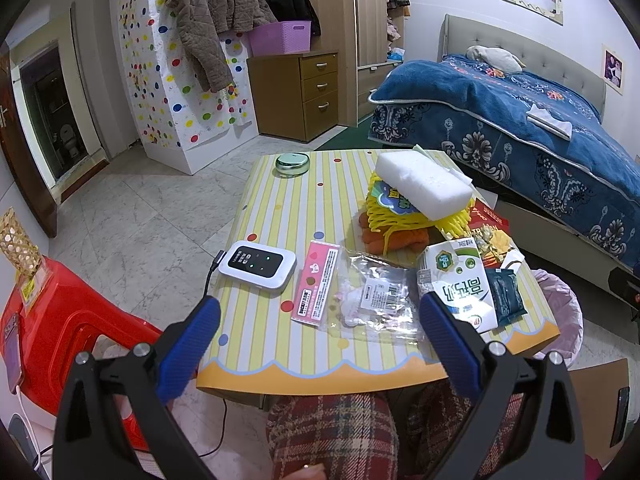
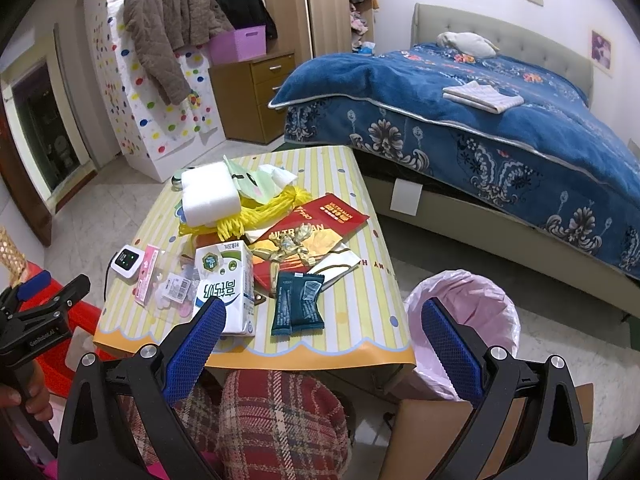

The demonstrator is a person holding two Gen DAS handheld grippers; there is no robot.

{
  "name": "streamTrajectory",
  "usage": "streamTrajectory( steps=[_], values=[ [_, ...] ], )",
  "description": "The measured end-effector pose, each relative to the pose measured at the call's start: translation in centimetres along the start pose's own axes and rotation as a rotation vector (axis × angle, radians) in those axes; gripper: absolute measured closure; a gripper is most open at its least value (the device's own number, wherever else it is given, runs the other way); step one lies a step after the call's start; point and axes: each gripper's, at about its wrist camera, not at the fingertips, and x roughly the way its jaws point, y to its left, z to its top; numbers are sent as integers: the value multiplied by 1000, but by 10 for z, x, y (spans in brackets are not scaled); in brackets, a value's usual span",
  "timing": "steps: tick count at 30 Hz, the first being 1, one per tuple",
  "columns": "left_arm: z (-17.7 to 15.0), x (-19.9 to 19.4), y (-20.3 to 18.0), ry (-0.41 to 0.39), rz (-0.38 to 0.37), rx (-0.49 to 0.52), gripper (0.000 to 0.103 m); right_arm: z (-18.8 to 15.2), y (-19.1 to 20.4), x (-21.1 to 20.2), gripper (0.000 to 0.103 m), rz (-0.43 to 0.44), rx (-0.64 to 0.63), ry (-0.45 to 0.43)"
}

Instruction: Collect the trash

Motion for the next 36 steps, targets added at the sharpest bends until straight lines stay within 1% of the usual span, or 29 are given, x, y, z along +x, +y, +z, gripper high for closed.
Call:
streamTrajectory(
  steps=[17, 23, 26, 27, 28, 29, 31, 32, 33, 34, 36],
  values=[
    [1, 0, 1, 1, -2, -1, 6, 0, -2, 0, 6, -3, 5, 3],
    [-1, 8, -5, 16, -3, 23, 6, -2, -3, -1, 6, -22, -22, -38],
    [-5, 14, -16, 21, -18, 48, 6, -3, -8, 3, 6, -29, 4, -44],
    [-6, 16, -19, 22, -31, 57, 6, -4, -10, 7, 6, -22, 27, -11],
    [-7, 18, -24, 19, -48, 66, 6, -4, -13, 8, 6, -27, 36, -14],
    [-8, 20, -26, 20, -54, 72, 6, -6, -17, 14, 6, -1, 71, 36],
    [-10, 27, -36, 38, -73, 92, 6, -8, -23, 16, 6, 25, 91, 23],
    [-11, 30, -40, 46, -78, 102, 6, -9, -25, 18, 6, 18, 90, 32],
    [-11, 33, -44, 55, -77, 109, 6, -10, -25, 20, 6, -2, 82, 76],
    [-12, 36, -49, 61, -85, 116, 6, -11, -26, 21, 6, -3, 83, 97],
    [-14, 41, -56, 71, -114, 127, 6, -12, -28, 22, 6, -29, 85, 115]
  ],
)
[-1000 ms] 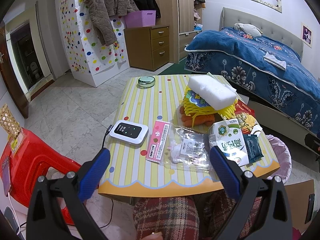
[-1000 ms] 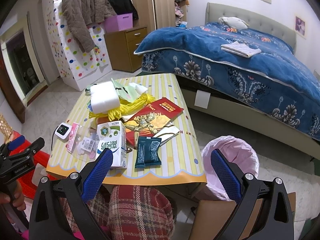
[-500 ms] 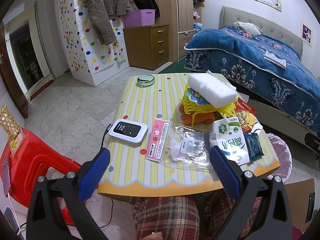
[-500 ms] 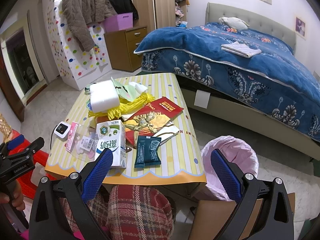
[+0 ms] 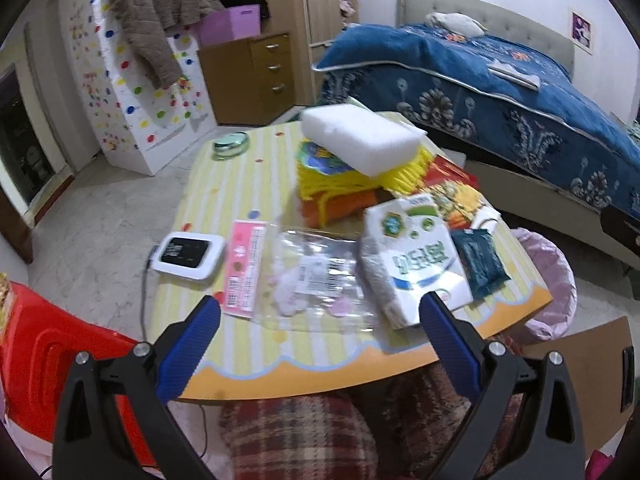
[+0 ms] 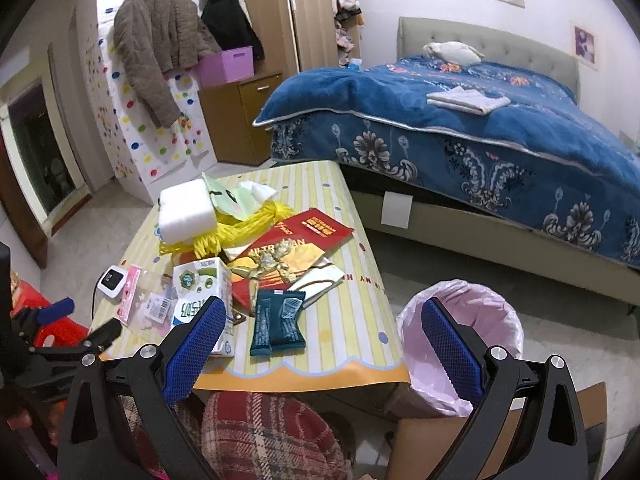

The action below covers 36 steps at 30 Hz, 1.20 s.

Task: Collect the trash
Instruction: 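Grasp the white milk carton with the left gripper while the right gripper approaches the dark green wrapper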

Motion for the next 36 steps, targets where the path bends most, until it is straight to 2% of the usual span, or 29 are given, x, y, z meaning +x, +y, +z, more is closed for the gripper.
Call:
streamTrajectory(
  steps=[4, 10, 13, 18, 20, 27, 28, 29, 33, 36],
  values=[
    [0, 8, -10, 11, -36, -4, 6, -6, 3, 5, 6, -74, -76, -46],
    [7, 19, -26, 28, -99, -32, 6, -11, -7, 14, 6, -175, -67, -65],
    [9, 25, -40, 25, -107, -23, 6, -14, -16, 20, 6, -153, -49, -63],
    [13, 46, -61, 52, -60, -7, 7, -15, -30, 21, 7, -166, -33, -71],
    [14, 57, -66, 87, -46, -11, 14, -16, -33, 22, 7, -157, -29, -74],
    [19, 73, -68, 114, -29, -45, 14, -18, -32, 27, 12, -114, -62, -73],
    [19, 75, -68, 114, -25, -45, 14, -19, -31, 28, 18, -103, -64, -71],
    [19, 77, -69, 111, -11, -40, 14, -19, -30, 30, 33, -104, -66, -65],
    [20, 85, -67, 118, 13, -35, 15, -19, -30, 33, 35, -91, -67, -53],
    [20, 89, -66, 119, 11, -27, 21, -20, -30, 33, 35, -89, -64, -51]
  ],
)
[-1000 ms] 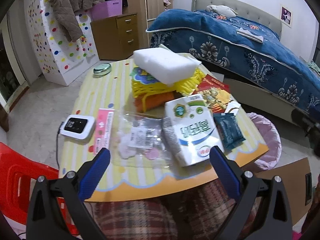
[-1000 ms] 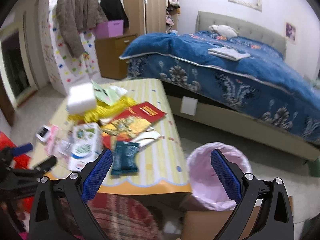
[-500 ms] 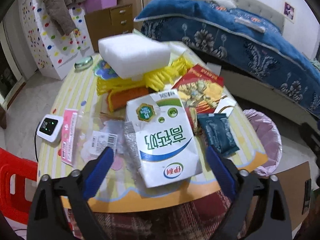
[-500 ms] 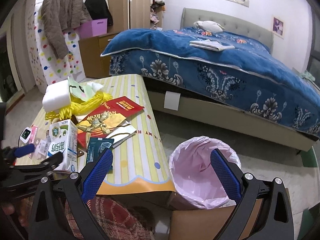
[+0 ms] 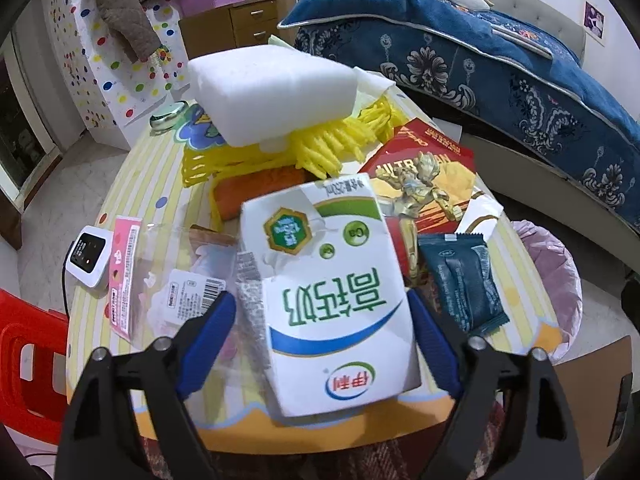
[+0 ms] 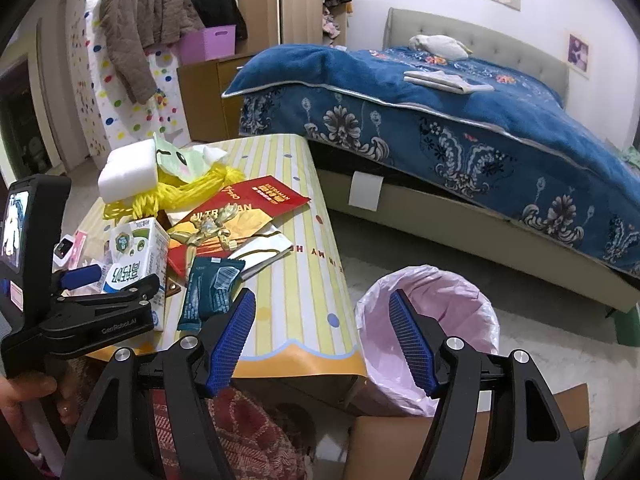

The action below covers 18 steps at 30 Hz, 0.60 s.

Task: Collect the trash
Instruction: 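Grasp the white milk carton with the left gripper while the right gripper approaches the dark green wrapper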

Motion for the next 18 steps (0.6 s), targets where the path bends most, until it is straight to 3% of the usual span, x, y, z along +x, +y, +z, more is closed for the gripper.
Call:
streamTrajectory(
  steps=[3, 7, 8, 11, 15, 16, 18],
  values=[
    [0, -2, 2, -19, -5, 1, 23, -2, 1, 1, 35, 9, 0, -4],
    [-3, -12, 7, -54, -45, -4, 34, -4, 2, -1, 35, 44, 21, -20],
    [-4, -19, 8, -76, -74, 5, 63, -4, 2, -2, 35, 61, 30, -24],
    [-5, -35, 8, -127, -91, 31, 76, -5, 4, 0, 33, 79, 36, -14],
    [-9, -39, 18, -127, -149, 15, 76, -4, 13, 3, 33, 87, 28, -1],
    [-11, -39, 19, -123, -158, 19, 71, -4, 14, 4, 33, 87, 26, 4],
    [-16, -36, 22, -100, -161, 3, 40, -4, 18, 5, 32, 83, 16, 12]
  ],
)
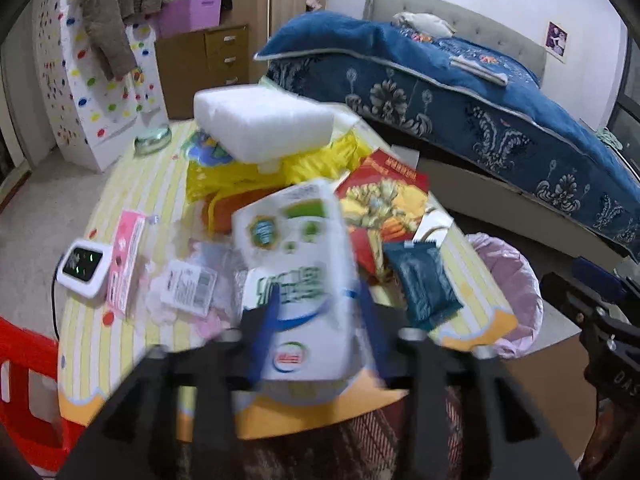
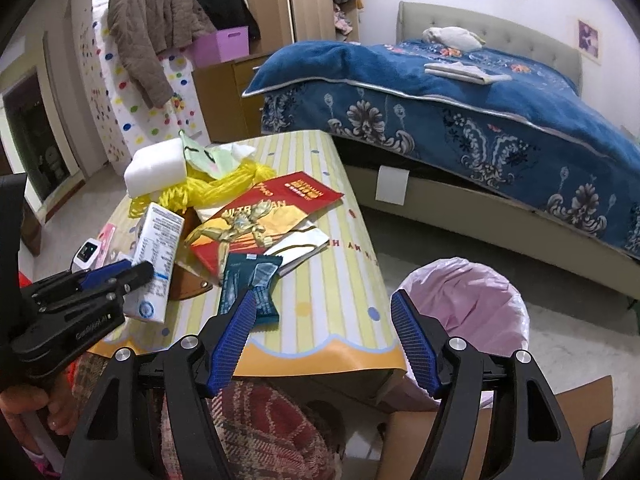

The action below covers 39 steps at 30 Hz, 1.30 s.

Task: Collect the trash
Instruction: 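Grasp the white milk carton with the left gripper while the right gripper approaches the dark green wrapper, then lift the milk carton with the left gripper while the right gripper grasps the green wrapper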

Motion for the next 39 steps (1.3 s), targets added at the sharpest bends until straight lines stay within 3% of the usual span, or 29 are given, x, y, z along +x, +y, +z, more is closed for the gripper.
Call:
streamTrajectory(
  steps=[1, 8, 15, 19, 23, 33, 39],
  values=[
    [-2, 0, 3, -4, 2, -11, 24, 0, 1, 0, 30, -3, -4, 2],
    [-3, 16, 12, 33, -13, -64, 15, -1, 5, 6, 27, -21, -21, 18],
    [-4, 24, -8, 56, -9, -3, 15, -2, 2, 9, 27, -34, -26, 20],
    [-6, 33, -3, 72, 6, -26, 15, -4, 1, 11, 27, -34, -26, 23],
    [-8, 41, 1, 98, 4, -32, 24, -5, 1, 13, 27, -34, -24, 27],
    [-11, -1, -3, 17, -58, 29, 27, -3, 4, 8, 29, -34, -27, 11],
    [-6, -36, 10, -61, -63, 12, 27, -2, 17, 15, 53, 1, -48, 31]
  ],
)
